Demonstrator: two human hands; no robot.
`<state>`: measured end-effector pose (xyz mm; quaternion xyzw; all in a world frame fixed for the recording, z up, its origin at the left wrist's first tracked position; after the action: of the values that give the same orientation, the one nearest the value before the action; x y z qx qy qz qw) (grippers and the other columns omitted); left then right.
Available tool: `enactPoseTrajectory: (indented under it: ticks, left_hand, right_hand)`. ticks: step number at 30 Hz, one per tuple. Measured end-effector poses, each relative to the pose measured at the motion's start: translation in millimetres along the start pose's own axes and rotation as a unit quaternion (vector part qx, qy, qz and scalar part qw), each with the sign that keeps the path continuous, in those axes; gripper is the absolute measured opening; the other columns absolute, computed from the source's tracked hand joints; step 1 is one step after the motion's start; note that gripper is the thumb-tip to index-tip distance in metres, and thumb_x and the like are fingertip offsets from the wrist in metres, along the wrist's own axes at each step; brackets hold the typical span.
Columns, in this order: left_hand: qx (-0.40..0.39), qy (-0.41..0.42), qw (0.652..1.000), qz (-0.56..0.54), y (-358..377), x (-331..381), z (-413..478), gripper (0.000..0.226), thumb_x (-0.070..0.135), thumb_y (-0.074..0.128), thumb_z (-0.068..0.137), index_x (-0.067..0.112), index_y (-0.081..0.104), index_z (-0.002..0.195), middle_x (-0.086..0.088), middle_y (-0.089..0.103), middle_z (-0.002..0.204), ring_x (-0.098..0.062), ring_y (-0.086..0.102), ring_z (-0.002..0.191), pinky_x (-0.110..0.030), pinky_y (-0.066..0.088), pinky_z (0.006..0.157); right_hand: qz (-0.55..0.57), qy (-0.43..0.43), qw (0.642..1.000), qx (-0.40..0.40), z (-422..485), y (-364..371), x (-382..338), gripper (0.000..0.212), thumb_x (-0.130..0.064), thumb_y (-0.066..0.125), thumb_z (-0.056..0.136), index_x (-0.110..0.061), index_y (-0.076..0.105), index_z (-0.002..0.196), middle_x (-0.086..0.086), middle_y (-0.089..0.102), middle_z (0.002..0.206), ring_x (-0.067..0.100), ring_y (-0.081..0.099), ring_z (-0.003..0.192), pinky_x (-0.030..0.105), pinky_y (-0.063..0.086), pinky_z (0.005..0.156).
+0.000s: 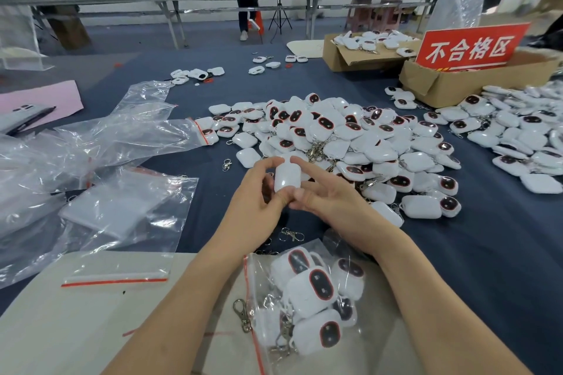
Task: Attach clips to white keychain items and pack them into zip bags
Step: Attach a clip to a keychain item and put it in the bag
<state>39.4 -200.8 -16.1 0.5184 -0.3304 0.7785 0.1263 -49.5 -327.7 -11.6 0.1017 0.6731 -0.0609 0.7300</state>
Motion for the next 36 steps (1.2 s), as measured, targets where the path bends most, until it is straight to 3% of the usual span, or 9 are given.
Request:
enactPoseTrajectory:
  ticks: [3, 6, 10, 15, 17, 20, 23, 31, 36]
  left_hand:
    - [0.012, -0.011, 1.0, -0.023, 1, -1, -1, 0.037, 0.021, 0.066, 0.097, 0.039, 0.047, 0.124, 0.005, 0.059, 0.1, -0.013, 0.059, 0.081, -0.021, 0.052, 0.072]
    - [0.022, -0.004, 1.0, -0.017, 1, -1, 0, 0.035, 0.017, 0.066, 0.097, 0.037, 0.048, 0.119, 0.006, 0.06, 0.094, -0.003, 0.06, 0.078, -0.015, 0.05, 0.069]
    - [0.041, -0.01, 0.999, -0.004, 0, -4, 2, 0.03, 0.015, 0.067, 0.095, 0.037, 0.052, 0.11, 0.008, 0.055, 0.082, 0.008, 0.055, 0.066, -0.006, 0.044, 0.064]
    - [0.041, -0.02, 0.999, -0.003, -1, -5, 2, 0.031, 0.018, 0.066, 0.096, 0.045, 0.051, 0.095, 0.022, 0.054, 0.072, -0.002, 0.053, 0.06, -0.024, 0.051, 0.061]
    - [0.049, -0.017, 0.999, -0.004, -2, -4, 1, 0.029, 0.017, 0.065, 0.096, 0.043, 0.052, 0.094, 0.02, 0.053, 0.07, -0.006, 0.053, 0.061, -0.026, 0.05, 0.061]
    - [0.065, -0.001, 0.998, -0.005, -3, 0, 0, 0.023, 0.015, 0.064, 0.096, 0.036, 0.055, 0.094, 0.013, 0.051, 0.07, 0.0, 0.048, 0.06, -0.014, 0.043, 0.058]
    - [0.066, 0.002, 0.998, -0.004, -3, 2, 0, 0.019, 0.015, 0.063, 0.097, 0.033, 0.056, 0.095, 0.005, 0.052, 0.072, 0.0, 0.047, 0.061, -0.012, 0.041, 0.058]
    - [0.066, 0.003, 0.998, -0.016, -4, 4, 0, 0.022, 0.017, 0.063, 0.097, 0.039, 0.06, 0.096, 0.008, 0.053, 0.074, -0.005, 0.048, 0.063, -0.011, 0.041, 0.058]
    - [0.066, -0.001, 0.997, -0.026, -4, 5, 0, 0.022, 0.015, 0.063, 0.097, 0.037, 0.062, 0.096, 0.013, 0.052, 0.069, -0.006, 0.048, 0.061, -0.017, 0.045, 0.059]
  right_hand:
    - [-0.03, -0.005, 0.999, 0.012, 2, 1, 0, 0.049, -0.007, 0.063, 0.097, -0.039, 0.052, 0.133, 0.006, 0.075, 0.114, 0.018, 0.072, 0.104, 0.022, 0.056, 0.088]
    - [-0.037, -0.015, 0.999, 0.035, 5, 3, 0, 0.045, -0.006, 0.068, 0.093, -0.034, 0.058, 0.128, 0.009, 0.076, 0.107, 0.019, 0.075, 0.095, 0.023, 0.058, 0.082]
    - [-0.023, -0.009, 0.998, 0.054, 7, 5, 4, 0.044, 0.003, 0.067, 0.091, -0.026, 0.062, 0.124, -0.002, 0.079, 0.087, 0.01, 0.074, 0.077, 0.019, 0.058, 0.072]
    - [-0.025, 0.005, 0.997, 0.077, 8, 7, 4, 0.041, -0.003, 0.07, 0.091, -0.021, 0.064, 0.128, -0.003, 0.078, 0.083, 0.01, 0.075, 0.077, 0.019, 0.058, 0.069]
    - [-0.013, 0.01, 0.996, 0.087, 7, 8, 3, 0.036, -0.003, 0.069, 0.092, -0.026, 0.067, 0.12, -0.003, 0.078, 0.079, 0.01, 0.073, 0.071, 0.019, 0.058, 0.067]
    - [0.004, 0.016, 0.995, 0.1, 8, 9, 2, 0.033, -0.002, 0.067, 0.093, -0.03, 0.069, 0.112, -0.003, 0.078, 0.077, 0.008, 0.072, 0.067, 0.018, 0.058, 0.065]
    - [0.018, 0.02, 0.993, 0.113, 8, 10, 3, 0.031, -0.004, 0.068, 0.093, -0.031, 0.07, 0.108, -0.004, 0.077, 0.075, 0.007, 0.072, 0.064, 0.018, 0.058, 0.063]
    - [0.034, 0.007, 0.989, 0.143, 9, 12, 3, 0.037, -0.006, 0.07, 0.091, -0.042, 0.079, 0.083, -0.001, 0.079, 0.086, 0.009, 0.074, 0.078, 0.022, 0.059, 0.068]
    - [0.033, 0.004, 0.987, 0.156, 8, 13, 3, 0.029, -0.01, 0.071, 0.092, -0.038, 0.079, 0.087, 0.0, 0.079, 0.091, 0.014, 0.075, 0.086, 0.021, 0.059, 0.069]
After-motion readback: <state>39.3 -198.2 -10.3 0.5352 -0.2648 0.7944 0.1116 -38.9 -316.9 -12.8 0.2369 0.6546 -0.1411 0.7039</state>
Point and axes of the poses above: each hand's wrist, its own z-axis towards the middle knuckle, its own y-axis out of the palm, x = y × z, the point moved 3 cm from there along z, towards the middle knuckle
